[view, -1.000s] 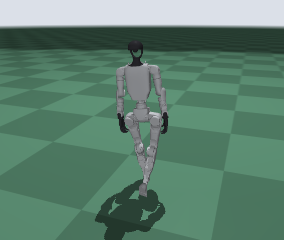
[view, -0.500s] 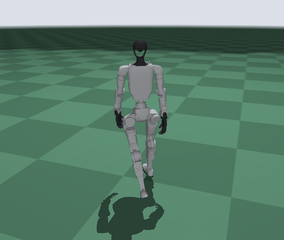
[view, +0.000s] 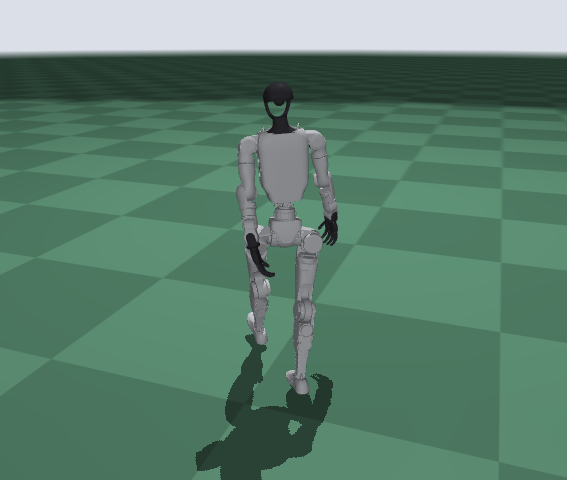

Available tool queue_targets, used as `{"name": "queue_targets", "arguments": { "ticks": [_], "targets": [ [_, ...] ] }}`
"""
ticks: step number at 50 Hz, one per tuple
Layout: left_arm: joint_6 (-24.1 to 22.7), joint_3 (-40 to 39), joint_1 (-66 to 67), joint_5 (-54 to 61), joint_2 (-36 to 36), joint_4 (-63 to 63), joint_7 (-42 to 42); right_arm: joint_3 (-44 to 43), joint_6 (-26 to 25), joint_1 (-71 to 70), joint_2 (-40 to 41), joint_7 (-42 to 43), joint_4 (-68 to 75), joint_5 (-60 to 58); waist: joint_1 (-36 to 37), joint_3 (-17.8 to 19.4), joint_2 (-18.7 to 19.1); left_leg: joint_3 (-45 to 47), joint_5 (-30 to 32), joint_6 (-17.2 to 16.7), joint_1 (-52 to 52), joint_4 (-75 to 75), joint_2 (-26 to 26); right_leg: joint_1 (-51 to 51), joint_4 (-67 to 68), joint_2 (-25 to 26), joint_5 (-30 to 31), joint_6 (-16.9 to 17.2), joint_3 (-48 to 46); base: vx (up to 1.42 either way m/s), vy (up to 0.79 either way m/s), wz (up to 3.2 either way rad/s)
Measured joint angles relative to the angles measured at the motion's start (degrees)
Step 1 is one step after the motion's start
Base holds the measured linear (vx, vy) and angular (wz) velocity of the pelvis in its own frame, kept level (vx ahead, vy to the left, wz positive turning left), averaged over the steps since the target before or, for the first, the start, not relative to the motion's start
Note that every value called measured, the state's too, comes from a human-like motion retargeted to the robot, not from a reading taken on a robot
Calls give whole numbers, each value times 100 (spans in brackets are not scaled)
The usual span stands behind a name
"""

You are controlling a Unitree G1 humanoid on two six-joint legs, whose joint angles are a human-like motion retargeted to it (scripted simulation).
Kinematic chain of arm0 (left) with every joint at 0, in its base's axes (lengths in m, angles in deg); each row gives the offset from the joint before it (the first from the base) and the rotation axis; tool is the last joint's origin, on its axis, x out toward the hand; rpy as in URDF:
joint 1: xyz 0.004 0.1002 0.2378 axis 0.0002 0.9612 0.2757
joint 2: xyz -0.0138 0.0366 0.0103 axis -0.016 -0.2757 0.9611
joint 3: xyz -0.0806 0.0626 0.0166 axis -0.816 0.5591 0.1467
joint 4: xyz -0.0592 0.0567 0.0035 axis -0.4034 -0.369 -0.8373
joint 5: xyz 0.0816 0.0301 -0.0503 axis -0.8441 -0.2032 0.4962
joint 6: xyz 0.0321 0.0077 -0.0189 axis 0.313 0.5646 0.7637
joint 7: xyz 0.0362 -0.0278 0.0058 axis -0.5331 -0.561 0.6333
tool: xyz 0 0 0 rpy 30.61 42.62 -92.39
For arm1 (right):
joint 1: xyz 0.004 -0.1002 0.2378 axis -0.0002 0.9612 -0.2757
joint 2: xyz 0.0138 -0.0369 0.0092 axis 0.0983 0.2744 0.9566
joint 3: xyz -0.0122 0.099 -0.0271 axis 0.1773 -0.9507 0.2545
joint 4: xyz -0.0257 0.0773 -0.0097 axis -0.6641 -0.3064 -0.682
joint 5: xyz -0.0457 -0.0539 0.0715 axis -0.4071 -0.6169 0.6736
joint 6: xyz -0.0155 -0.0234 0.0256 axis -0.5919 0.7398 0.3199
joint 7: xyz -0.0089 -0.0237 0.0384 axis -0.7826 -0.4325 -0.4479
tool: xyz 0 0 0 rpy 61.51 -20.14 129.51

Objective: Walk run

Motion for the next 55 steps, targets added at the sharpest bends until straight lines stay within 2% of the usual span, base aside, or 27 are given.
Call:
{"name": "queue_targets", "arguments": {
  "ticks": [2, 3, 5, 7, 9, 10, 13, 15, 17, 18, 20, 23, 29, 33, 35, 37, 38, 40, 43, 45, 47, 48, 51, 55],
  "targets": [
    [-138, 51, -128, 12, 1, 0, 36, 3, -42, 105, 26, -108, 116, -22, 79, -4, -36, -7, -29, -28, 8, 133, 15, 190, 121, 26, 47, 24, 44, 94, 0, -33],
    [-178, 93, -225, 9, -14, 1, 58, -10, -68, 170, 41, -172, 179, -44, 120, -31, -34, -93, 55, 133, -22, 371, 14, 248, 199, 53, 115, 56, 63, 108, 3, -49],
    [-200, 109, -369, -46, -35, 55, 141, 8, -112, 358, 83, -247, 335, -104, 291, -130, -70, 298, 192, 287, 21, 644, 153, 370, 380, 34, 401, 200, 83, 99, 3, -83],
    [-198, 51, -495, -70, -73, 95, 281, -44, -193, 591, 150, -210, 531, -294, 424, -267, -142, 247, 534, 481, 171, 722, 74, 401, 687, -113, 1090, 504, -75, 108, 5, -77],
    [-174, -51, -703, 87, -157, 81, 411, -92, -389, 767, 286, -45, 759, -539, 232, -376, -191, -262, 330, 649, 191, 1009, -56, 287, 1220, -160, 2078, 932, -110, 104, 1, -25],
    [-148, -111, -836, 215, -210, 72, 461, -89, -510, 828, 365, 67, 886, -623, 151, -387, -192, -424, 202, 639, 194, 1163, -46, 180, 1598, -104, 2572, 1195, 85, 74, -6, -19],
    [-122, -86, -1310, 617, -432, 141, 487, -100, -530, 960, 438, 163, 1325, -532, -144, -345, 115, -94, -115, 607, 714, 1121, 341, -456, 3080, 452, 3424, 1701, 120, 74, -11, 4],
    [-123, -73, -1673, 831, -558, 234, 449, -141, -459, 1065, 463, -46, 1462, -523, -156, -350, 269, -86, -307, 591, 1017, 1003, 456, -922, 3756, 462, 3147, 1661, -48, 76, -11, -126],
    [-145, -133, -1968, 905, -615, 428, 393, -178, -463, 1238, 488, -214, 1443, -544, 585, -378, 161, 865, -560, 532, 1388, 929, 686, -1071, 3740, 449, 2728, 1143, 447, 70, 3, -283],
    [-181, -88, -2122, 914, -639, 553, 364, -284, -452, 1332, 507, -221, 1424, -482, 516, -342, 222, 916, -601, 513, 1550, 861, 675, -1209, 3754, 500, 2507, 1156, 495, 73, 8, 67],
    [-296, 48, -2424, 943, -677, 831, 302, -498, -331, 1466, 532, -163, 1429, -194, -890, -175, 739, -344, -493, 503, 1666, 735, 526, -2097, 4274, 384, 1829, 1460, -558, 62, 5, 387],
    [-542, 164, -2704, 953, -775, 1225, 205, -529, -310, 1642, 476, 5, 1525, 164, -956, -185, 653, -3, -704, 474, 2097, 573, 343, -2382, 3366, -29, 1367, 1288, -669, 66, -5, 45],
    [-824, 417, -3086, 908, -965, 1616, 225, -574, -376, 1763, 431, -64, 1796, 470, -1021, -36, 366, 283, -1103, 311, 3033, 356, -114, -2713, 971, -633, 1280, 1118, -651, 67, -14, -23],
    [-942, 508, -3136, 892, -889, 1555, 352, -632, -374, 1760, 444, -134, 1760, 225, -1195, 5, 520, 301, -1306, 100, 3461, 355, -37, -2878, -453, -673, 1280, 905, -799, 72, -21, 14],
    [-1068, 548, -3087, 817, -804, 1463, 489, -655, -381, 1713, 443, -124, 1733, 110, -1238, 4, 621, 304, -1375, -12, 3594, 430, 19, -2858, -688, -724, 1279, 808, -1299, 60, -21, 7],
    [-1166, 587, -2918, 593, -697, 1374, 719, -729, -422, 1661, 437, -126, 1722, -8, -1386, -17, 708, 192, -1292, -175, 3701, 567, 77, -2840, -339, -739, 1521, 400, -1544, 88, -39, 43],
    [-1176, 592, -2792, 417, -632, 1334, 834, -799, -460, 1639, 437, -129, 1712, -75, -1488, -49, 736, 103, -1179, -276, 3739, 664, 94, -2827, -192, -842, 1641, 449, -1919, 94, -45, 58],
    [-1119, 567, -2469, -19, -492, 1231, 1003, -938, -524, 1608, 440, -137, 1678, -170, -1672, -125, 861, -55, -673, -581, 3772, 893, 242, -2756, -47, -697, 1753, 310, -1566, 76, -36, 33],
    [-938, 604, -1916, -523, -286, 937, 1147, -1020, -483, 1517, 414, -142, 1635, 29, -1707, -196, 964, -314, 910, -1221, 3569, 1758, 438, -2567, 323, -647, 1342, 140, -1407, 81, -42, -12],
    [-913, 721, -1585, -623, -242, 667, 1259, -992, -426, 1401, 415, -117, 1569, 243, -1689, -189, 742, -486, 1838, -1479, 3216, 2777, 269, -2332, 387, -752, 1167, -3, -1271, 79, -45, -40],
    [-898, 786, -1352, -707, -291, 420, 1273, -889, -345, 1235, 432, -90, 1428, 386, -1548, -173, 442, -363, 2378, -1276, 2790, 3850, 44, -2092, 369, -742, 1031, -140, -958, 69, -46, -102],
    [-833, 781, -1231, -798, -297, 345, 1266, -844, -304, 1156, 436, -80, 1337, 408, -1486, -173, 357, -293, 2412, -1101, 2559, 4290, 51, -1979, 369, -720, 953, -166, -843, 69, -44, -93],
    [-539, 477, -914, -1130, -235, 239, 1267, -737, -299, 858, 399, -38, 1022, 286, -1285, -95, 213, -13, 1588, -769, 1866, 5182, 362, -1700, 365, -604, 803, -210, -552, 53, -32, -96],
    [-509, 41, -543, -913, -178, 51, 1094, -482, -216, 585, 326, 115, 510, 26, -823, 12, -39, 30, 665, -277, 922, 5101, 310, -1312, 259, -398, 742, -321, 39, 54, -25, -147]
  ]
}}
